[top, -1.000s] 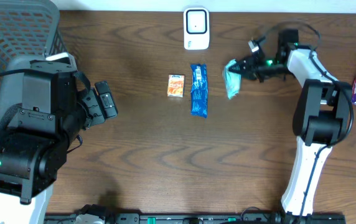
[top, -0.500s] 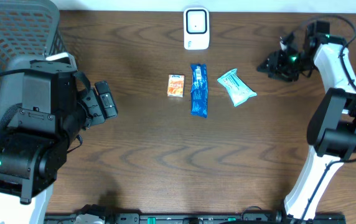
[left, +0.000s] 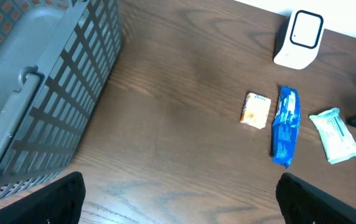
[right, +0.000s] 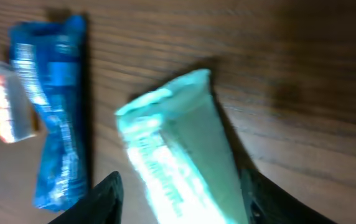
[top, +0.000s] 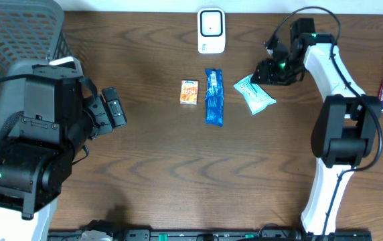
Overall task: Scan the item barcode
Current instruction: 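Regrasp the green wipes pack and raise it to the scanner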
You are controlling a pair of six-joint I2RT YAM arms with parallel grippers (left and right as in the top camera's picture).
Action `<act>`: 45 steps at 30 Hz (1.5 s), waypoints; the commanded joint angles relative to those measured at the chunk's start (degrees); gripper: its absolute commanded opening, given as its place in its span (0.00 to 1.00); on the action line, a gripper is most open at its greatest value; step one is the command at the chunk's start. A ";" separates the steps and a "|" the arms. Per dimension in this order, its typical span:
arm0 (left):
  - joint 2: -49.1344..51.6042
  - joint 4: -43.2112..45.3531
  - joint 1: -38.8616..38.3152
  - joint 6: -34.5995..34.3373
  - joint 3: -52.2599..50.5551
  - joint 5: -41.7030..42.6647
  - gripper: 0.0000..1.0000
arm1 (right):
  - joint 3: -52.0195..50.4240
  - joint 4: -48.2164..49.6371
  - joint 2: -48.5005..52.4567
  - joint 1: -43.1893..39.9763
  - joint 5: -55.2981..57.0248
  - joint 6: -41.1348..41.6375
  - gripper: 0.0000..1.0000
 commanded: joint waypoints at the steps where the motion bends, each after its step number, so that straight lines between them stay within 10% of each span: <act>1: -0.04 -0.17 0.31 0.72 0.15 -0.70 0.98 | -0.70 -0.17 4.79 0.22 0.68 -1.31 0.49; 8: -0.04 -0.17 0.31 0.74 0.15 -0.70 0.98 | -0.68 -1.68 7.96 1.51 -1.95 -1.09 0.02; 16: -0.04 -0.17 0.31 0.72 0.15 -0.70 0.98 | 2.29 -0.26 6.86 1.88 -16.52 4.00 0.01; 26: -0.04 -0.17 0.31 0.72 0.15 -0.70 0.98 | 11.34 25.51 4.59 3.41 -24.57 27.69 0.01; 35: -0.04 -0.17 0.31 0.72 0.15 -0.70 0.98 | 11.28 42.88 4.72 12.26 1.01 43.50 0.01; 45: -0.04 -0.17 0.31 0.74 0.15 -0.70 0.98 | 11.85 46.88 2.60 11.43 0.76 37.51 0.01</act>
